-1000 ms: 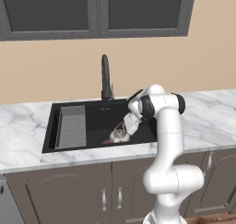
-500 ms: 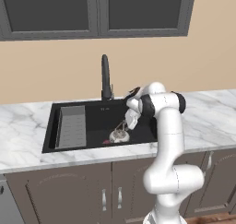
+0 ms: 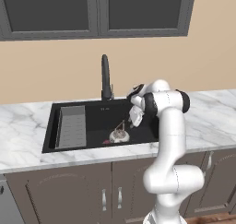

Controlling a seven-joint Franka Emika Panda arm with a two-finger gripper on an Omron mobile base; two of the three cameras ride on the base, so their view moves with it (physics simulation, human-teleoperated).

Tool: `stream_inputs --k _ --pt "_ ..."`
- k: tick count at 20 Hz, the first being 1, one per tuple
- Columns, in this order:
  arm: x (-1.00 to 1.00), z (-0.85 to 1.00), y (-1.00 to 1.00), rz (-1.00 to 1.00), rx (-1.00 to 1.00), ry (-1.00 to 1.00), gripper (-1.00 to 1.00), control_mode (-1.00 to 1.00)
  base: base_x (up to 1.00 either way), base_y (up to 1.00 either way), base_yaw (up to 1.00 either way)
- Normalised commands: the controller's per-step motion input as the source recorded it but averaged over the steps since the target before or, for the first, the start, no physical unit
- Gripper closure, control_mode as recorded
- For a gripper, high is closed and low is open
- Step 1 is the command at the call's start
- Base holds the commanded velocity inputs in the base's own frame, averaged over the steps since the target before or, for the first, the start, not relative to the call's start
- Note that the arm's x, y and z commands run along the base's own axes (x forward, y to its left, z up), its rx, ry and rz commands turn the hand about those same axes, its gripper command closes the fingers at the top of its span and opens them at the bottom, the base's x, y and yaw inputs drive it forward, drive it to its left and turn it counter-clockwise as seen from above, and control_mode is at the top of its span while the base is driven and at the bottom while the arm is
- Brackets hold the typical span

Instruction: Open the cabinet, pick the kettle from the cabinet, and place it in the sink.

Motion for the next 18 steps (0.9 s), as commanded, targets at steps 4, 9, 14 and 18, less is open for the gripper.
stream_inputs --k 4,9,14,18 --pt "-0.13 0.34 -0.04 -0.01 -0.02 -0.04 -1.0 -1.0 0.0 0.0 0.0" --pt "-0.17 0.35 -0.04 -0.02 -0.08 -0.13 -1.0 -1.0 0.0 0.0 0.0" --pt "-0.24 0.34 -0.09 0.0 -0.12 -0.14 -1.0 -1.0 0.0 0.0 0.0" --pt "-0.3 0.36 -0.08 0.0 -0.1 -0.21 -1.0 -1.0 0.0 0.0 0.0"
